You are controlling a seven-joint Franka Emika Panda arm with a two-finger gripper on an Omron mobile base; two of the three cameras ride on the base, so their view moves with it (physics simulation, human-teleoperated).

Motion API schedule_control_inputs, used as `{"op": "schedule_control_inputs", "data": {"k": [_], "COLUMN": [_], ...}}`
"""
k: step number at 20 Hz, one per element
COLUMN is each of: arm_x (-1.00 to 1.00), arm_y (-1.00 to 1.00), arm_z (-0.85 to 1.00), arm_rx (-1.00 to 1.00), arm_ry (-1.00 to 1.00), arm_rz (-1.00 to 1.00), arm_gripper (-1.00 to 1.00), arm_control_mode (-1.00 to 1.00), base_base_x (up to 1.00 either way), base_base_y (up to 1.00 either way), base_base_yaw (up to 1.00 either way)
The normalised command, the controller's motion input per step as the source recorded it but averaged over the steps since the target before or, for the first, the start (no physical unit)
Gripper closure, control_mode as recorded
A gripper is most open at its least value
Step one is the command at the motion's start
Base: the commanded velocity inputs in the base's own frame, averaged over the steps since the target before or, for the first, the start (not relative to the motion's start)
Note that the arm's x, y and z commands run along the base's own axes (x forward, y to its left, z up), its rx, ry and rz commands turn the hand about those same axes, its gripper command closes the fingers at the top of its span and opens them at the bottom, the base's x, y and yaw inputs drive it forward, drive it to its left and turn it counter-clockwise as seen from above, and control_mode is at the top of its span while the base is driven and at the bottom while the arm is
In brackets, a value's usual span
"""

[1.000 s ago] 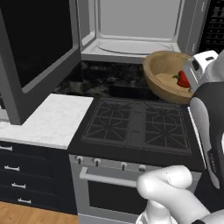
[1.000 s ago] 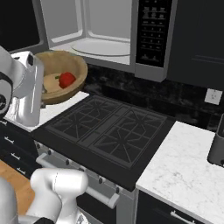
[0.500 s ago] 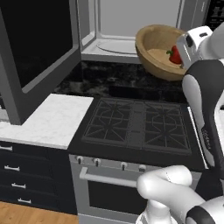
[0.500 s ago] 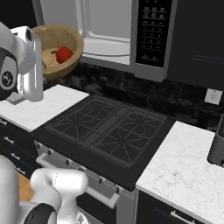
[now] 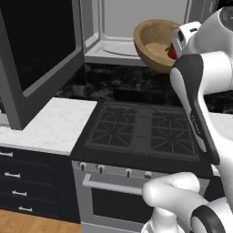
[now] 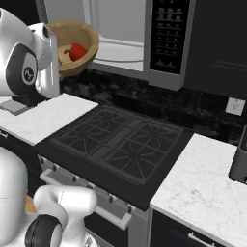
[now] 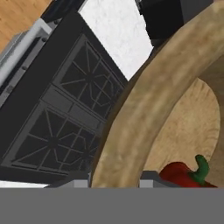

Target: Pick the bell pepper from the sink and place it in the bowl. Then pick the bowl and place it in the microwave. Then close the microwave door and press the start button.

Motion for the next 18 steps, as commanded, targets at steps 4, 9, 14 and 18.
{"op": "schedule_control_inputs", "data": {"k": [4,9,14,18], "arm_x": [0.69,0.65,0.60,0.59], "arm_y": [0.00,0.00,-0.01,-0.16], "arm_z": [0.02,0.02,0.06,0.01], "arm_rx": [0.00,0.00,0.00,0.02], "arm_ry": [0.00,0.00,0.02,0.00], "arm_rz": [-0.05,-0.07,-0.07,-0.01], "arm_gripper": [1.00,1.00,1.00,1.00], "arm_control_mode": [-1.00,-1.00,-1.00,-1.00], "base_base_x": [0.00,0.00,0.00,0.00], "base_base_y": [0.00,0.00,0.00,0.00], "base_base_yaw": [0.00,0.00,0.00,0.00]}}
